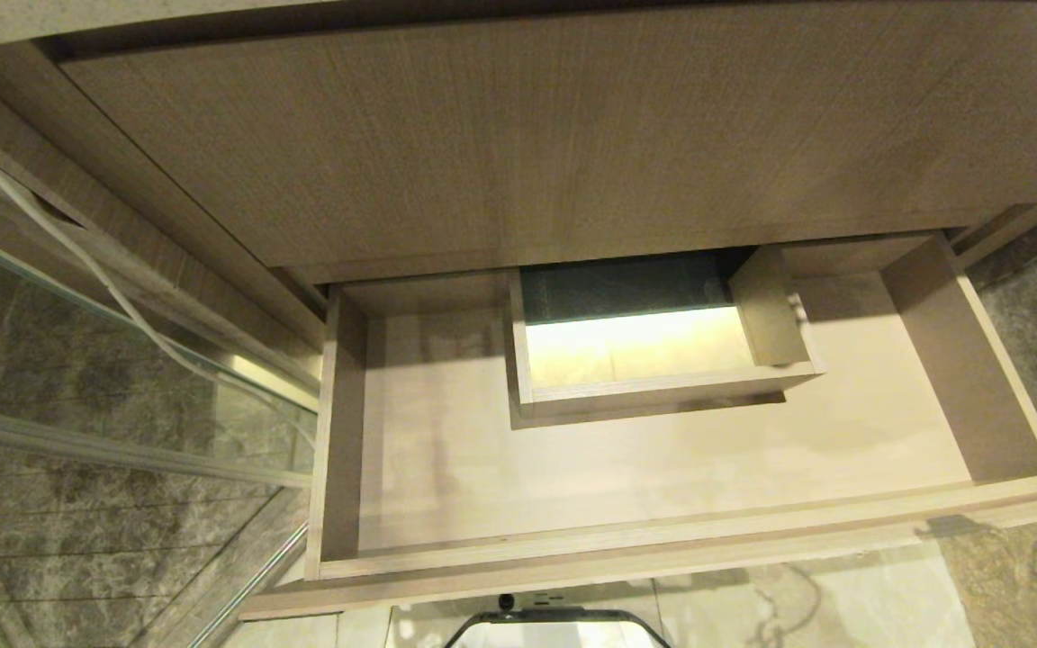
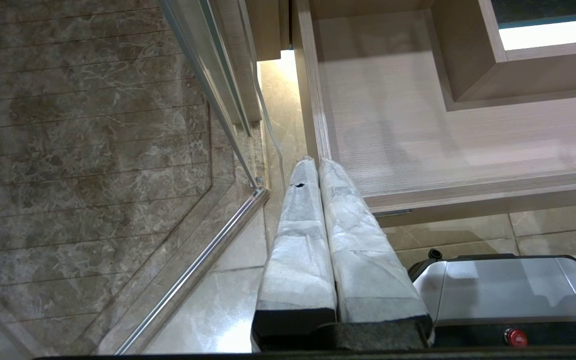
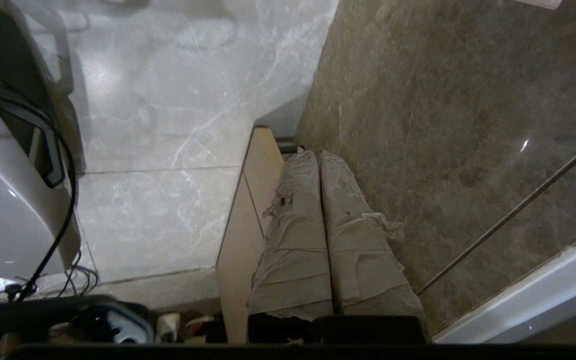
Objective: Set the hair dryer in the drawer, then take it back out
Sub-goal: Close the drawer
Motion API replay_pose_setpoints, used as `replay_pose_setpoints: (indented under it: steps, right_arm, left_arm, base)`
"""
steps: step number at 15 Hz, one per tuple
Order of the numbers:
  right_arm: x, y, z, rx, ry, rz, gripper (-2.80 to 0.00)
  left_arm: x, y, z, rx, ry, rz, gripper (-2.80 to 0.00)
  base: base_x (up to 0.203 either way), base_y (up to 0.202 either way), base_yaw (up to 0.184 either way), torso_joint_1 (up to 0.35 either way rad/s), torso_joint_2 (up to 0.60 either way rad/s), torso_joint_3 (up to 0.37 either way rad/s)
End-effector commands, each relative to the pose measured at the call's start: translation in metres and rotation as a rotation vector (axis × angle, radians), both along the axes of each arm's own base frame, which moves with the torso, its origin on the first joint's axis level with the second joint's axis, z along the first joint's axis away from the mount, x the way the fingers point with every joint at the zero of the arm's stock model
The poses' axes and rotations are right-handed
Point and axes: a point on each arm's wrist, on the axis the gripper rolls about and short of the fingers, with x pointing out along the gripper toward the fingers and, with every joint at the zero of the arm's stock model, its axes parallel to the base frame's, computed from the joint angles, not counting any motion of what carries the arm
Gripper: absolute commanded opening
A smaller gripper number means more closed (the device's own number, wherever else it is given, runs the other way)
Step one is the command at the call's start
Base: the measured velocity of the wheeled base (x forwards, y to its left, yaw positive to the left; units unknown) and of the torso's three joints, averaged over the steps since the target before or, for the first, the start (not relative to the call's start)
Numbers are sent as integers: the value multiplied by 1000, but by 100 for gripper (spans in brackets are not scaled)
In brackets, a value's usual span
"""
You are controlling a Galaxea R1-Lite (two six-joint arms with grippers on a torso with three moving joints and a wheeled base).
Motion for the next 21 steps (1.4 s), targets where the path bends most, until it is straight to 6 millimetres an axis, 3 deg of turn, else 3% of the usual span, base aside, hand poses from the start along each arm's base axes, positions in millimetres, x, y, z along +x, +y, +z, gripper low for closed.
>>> replay_pose_setpoints:
  steps: [1, 7, 10, 13, 21]
  right_arm:
    - [29, -21, -21, 56, 117, -17, -280]
    - [67, -47, -61, 118, 254, -2, -280]
    - [82, -55, -72, 125, 239, 12, -280]
    - [96, -65, -70, 127, 193, 20, -280]
    - [112, -74, -60, 86, 15, 61, -280]
  left_arm:
    - [0, 0, 0, 0, 1, -1, -280]
    - [0, 0, 0, 0, 0, -1, -280]
    - [0, 0, 0, 0, 1, -1, -280]
    - [0, 0, 0, 0, 0, 1, -280]
    - [0, 0, 0, 0, 0, -1, -280]
  base:
    - [0, 0, 0, 0, 0, 0]
    - [0, 0, 0, 0, 0, 0]
    - [0, 0, 0, 0, 0, 0]
    - [0, 0, 0, 0, 0, 0]
    - [0, 0, 0, 0, 0, 0]
